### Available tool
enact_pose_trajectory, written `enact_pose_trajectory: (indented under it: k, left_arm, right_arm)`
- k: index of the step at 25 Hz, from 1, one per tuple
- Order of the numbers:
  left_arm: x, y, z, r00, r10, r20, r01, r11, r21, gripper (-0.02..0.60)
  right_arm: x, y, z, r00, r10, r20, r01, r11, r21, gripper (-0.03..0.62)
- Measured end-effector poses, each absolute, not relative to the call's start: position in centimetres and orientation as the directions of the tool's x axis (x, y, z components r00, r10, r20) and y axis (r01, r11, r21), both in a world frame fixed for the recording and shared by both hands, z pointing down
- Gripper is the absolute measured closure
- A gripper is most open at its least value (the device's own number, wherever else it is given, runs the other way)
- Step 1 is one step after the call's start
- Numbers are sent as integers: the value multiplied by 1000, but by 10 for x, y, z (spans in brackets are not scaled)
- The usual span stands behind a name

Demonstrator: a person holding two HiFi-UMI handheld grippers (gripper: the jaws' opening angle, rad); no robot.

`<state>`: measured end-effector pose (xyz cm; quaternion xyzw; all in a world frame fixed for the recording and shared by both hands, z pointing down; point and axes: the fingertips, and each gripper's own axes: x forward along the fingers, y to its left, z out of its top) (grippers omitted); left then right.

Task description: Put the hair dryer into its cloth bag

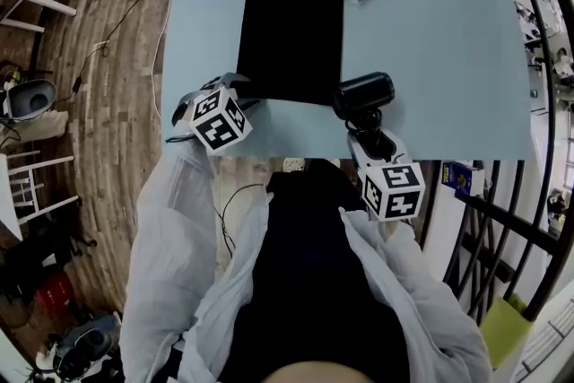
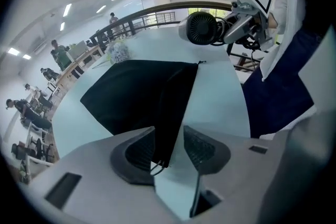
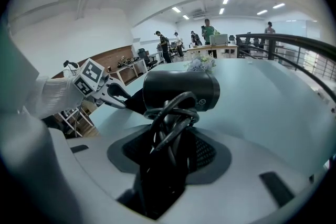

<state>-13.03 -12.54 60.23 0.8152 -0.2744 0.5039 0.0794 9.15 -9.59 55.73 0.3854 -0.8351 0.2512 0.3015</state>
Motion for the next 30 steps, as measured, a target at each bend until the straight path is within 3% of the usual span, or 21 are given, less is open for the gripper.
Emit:
enact_pose_trajectory:
  k: [5,13,21,30]
  left_arm:
    - [-132,-132,619,296,-320,900,-520,-844,-129,407]
    - [-129,-135,616,316,-288,904,-564,-823,-65,532]
    - [-107,-130,594,426,-283,859,-615,-787,46,546]
    - [-75,-139,559,575,-392,718,-706,-682,194,548]
  right_arm:
    - [93,-91,563,-529,-472,705,-787,583,-200,398]
    - [95,-89,566,-531,-464,709,-786,581,-209,398]
    - [95,-85,567,-538,-456,709,-779,591,-210,398]
    - [90,-71,565,-556,-437,707,-754,624,-207,398]
